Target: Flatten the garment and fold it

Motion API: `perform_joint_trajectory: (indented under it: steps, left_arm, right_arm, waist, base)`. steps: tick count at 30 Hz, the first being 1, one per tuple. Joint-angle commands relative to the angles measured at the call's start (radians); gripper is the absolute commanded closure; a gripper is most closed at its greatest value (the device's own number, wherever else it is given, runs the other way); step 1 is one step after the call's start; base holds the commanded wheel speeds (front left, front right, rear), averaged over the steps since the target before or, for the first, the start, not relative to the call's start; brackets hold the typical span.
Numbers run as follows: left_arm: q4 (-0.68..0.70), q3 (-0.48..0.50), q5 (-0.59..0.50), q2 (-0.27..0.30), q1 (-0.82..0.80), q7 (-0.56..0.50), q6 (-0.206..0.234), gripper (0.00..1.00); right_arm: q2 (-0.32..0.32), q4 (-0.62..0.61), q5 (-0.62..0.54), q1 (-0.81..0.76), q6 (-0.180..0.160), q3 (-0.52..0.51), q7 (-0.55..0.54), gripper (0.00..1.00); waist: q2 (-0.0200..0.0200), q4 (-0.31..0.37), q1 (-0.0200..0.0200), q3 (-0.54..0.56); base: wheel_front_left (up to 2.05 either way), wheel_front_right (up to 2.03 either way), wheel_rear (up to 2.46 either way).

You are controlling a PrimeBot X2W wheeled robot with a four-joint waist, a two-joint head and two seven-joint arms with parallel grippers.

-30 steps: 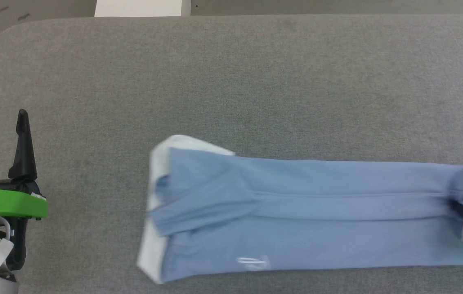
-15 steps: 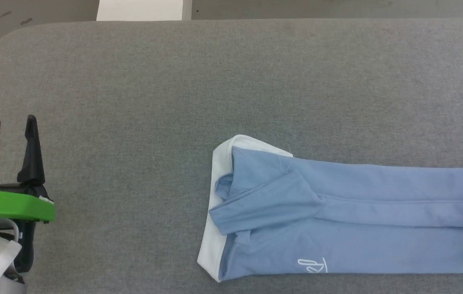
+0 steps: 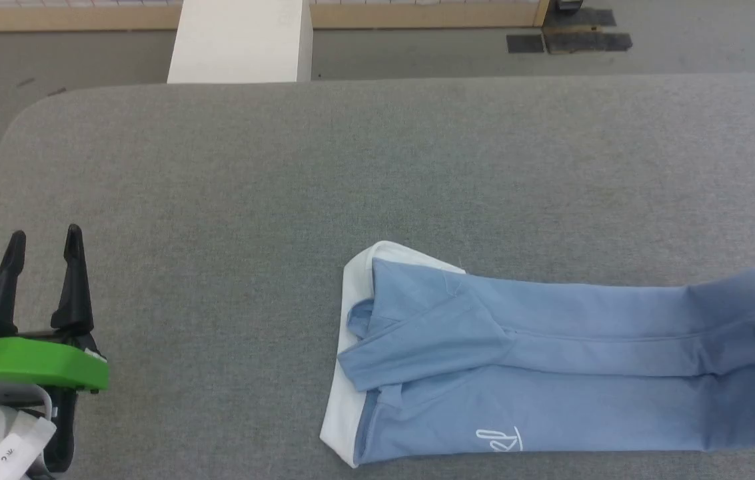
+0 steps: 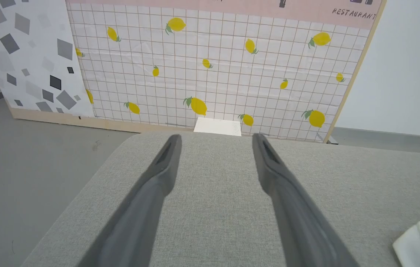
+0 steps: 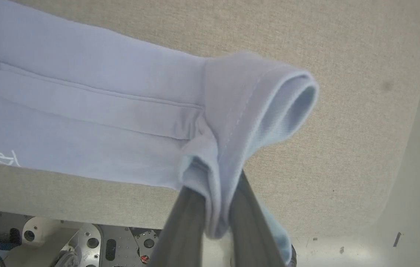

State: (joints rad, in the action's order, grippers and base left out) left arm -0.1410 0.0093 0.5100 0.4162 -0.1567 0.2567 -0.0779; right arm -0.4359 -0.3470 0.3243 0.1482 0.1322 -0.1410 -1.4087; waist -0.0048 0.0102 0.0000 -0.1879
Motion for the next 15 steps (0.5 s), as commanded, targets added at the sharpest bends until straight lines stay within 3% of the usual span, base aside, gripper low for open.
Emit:
perform_joint_trajectory:
  steps: [1, 3, 15]
  left_arm:
    - [0.004, -0.003, -0.014, -0.005, 0.013, -0.002, 0.007, 0.00]
    - [0.011, -0.008, -0.012, -0.008, 0.020, -0.004, 0.011, 0.00]
    - [0.027, -0.022, -0.009, -0.014, 0.043, -0.005, 0.017, 0.00]
  right_arm:
    - [0.012, -0.017, 0.019, 0.026, -0.002, 0.032, -0.010, 1.00]
    - [0.031, -0.028, 0.054, 0.071, -0.002, 0.151, 0.002, 1.00]
    - [0.162, 0.162, 0.124, 0.229, -0.002, 0.482, 0.184, 1.00]
  waist:
    - [0.0048, 0.007, 0.0000, 0.016]
    - [0.0048, 0.007, 0.0000, 0.026]
    - [0.0048, -0.014, 0.0000, 0.036]
  base:
    - [0.00, 0.00, 0.00]
    - [0.00, 0.00, 0.00]
    - [0.00, 0.00, 0.00]
